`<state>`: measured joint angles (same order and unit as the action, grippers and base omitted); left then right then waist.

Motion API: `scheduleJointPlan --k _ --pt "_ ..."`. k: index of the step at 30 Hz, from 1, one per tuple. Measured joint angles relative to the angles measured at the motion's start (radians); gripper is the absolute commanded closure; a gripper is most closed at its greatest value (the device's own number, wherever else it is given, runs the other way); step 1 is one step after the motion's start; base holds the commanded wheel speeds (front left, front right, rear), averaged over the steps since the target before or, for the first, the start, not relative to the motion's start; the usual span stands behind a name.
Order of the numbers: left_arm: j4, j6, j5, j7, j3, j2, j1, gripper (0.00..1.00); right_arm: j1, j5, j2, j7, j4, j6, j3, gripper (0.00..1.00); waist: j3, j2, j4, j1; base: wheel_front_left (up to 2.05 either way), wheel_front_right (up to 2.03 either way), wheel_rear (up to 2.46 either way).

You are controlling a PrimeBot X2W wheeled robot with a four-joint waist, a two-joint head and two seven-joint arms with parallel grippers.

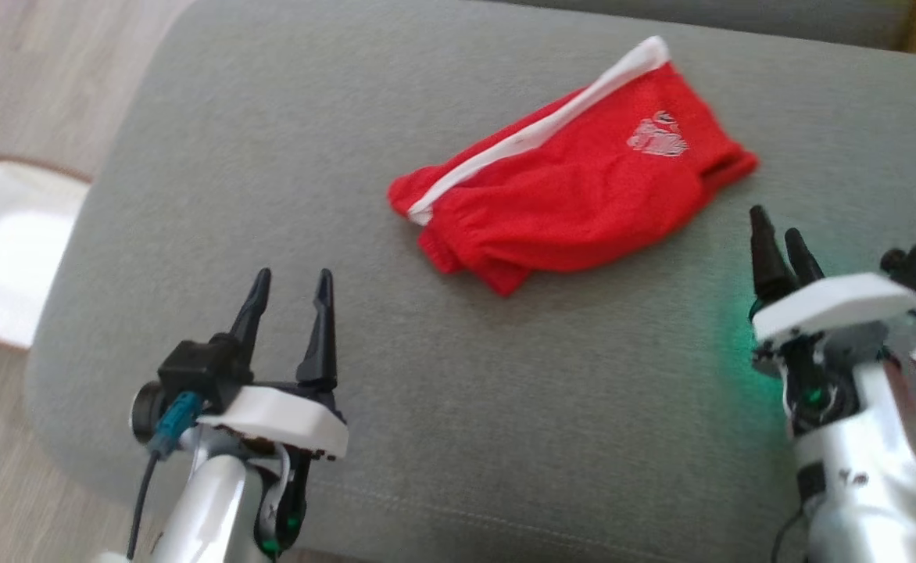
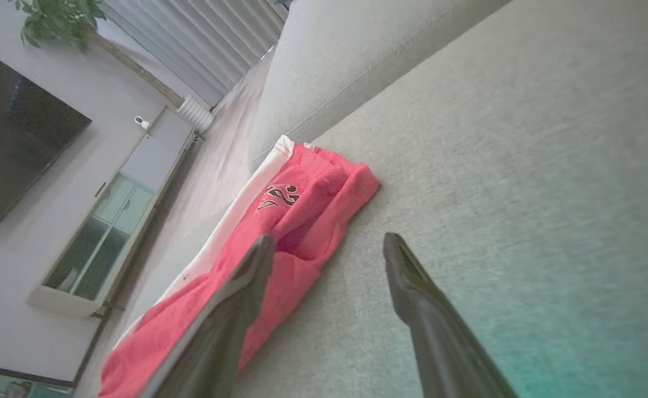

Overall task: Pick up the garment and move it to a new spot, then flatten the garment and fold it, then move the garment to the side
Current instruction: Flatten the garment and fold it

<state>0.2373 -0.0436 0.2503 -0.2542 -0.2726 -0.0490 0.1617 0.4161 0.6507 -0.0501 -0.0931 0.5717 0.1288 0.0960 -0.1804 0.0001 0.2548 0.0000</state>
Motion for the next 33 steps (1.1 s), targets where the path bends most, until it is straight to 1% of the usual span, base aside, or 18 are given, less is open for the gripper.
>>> scheduleJointPlan --k 5,6,13,15,20,26,30,33 --pt "0.000 -0.003 0.023 0.000 -0.021 0.002 0.012 0.00 0.107 0.072 -0.001 -0.060 0.130 0.000 0.048 0.00 -0.024 0.0000 0.050 0.0000 0.00 0.00 0.00" --pt "0.000 -0.010 0.027 0.000 -0.028 0.002 0.012 0.00 0.128 0.083 -0.001 -0.068 0.160 0.000 0.062 0.00 -0.028 0.0000 0.059 0.0000 0.00 0.00 0.00" --pt "0.000 -0.020 0.037 0.000 -0.056 0.003 0.013 0.00 0.278 0.069 -0.016 -0.079 0.370 -0.002 0.177 0.00 -0.048 0.0000 0.100 0.0000 0.00 0.00 0.00" --pt "-0.001 -0.025 0.037 0.000 -0.068 0.003 0.014 0.00 0.316 0.068 -0.021 -0.079 0.416 -0.002 0.194 0.00 -0.052 0.0000 0.109 0.0000 0.00 0.00 0.00" --pt "-0.003 -0.028 0.037 0.000 -0.072 0.003 0.016 0.00 0.375 0.054 -0.025 -0.065 0.495 -0.002 0.220 0.00 -0.063 0.0000 0.120 0.0000 0.00 0.00 0.00" --pt "-0.009 -0.033 0.044 0.000 -0.087 0.003 0.035 0.00 0.433 0.002 -0.030 -0.049 0.574 -0.002 0.244 0.00 -0.079 0.0000 0.131 0.0000 0.00 0.00 0.00" --pt "-0.010 -0.036 0.053 0.000 -0.107 0.004 0.035 0.00 0.488 -0.034 -0.050 -0.037 0.640 -0.002 0.269 0.00 -0.094 0.0000 0.142 0.0000 0.00 0.00 0.00" --pt "-0.011 -0.037 0.053 0.000 -0.109 0.004 0.037 0.00 0.515 -0.049 -0.058 -0.032 0.665 -0.002 0.277 0.00 -0.102 0.0000 0.147 0.0000 0.00 0.00 0.00"
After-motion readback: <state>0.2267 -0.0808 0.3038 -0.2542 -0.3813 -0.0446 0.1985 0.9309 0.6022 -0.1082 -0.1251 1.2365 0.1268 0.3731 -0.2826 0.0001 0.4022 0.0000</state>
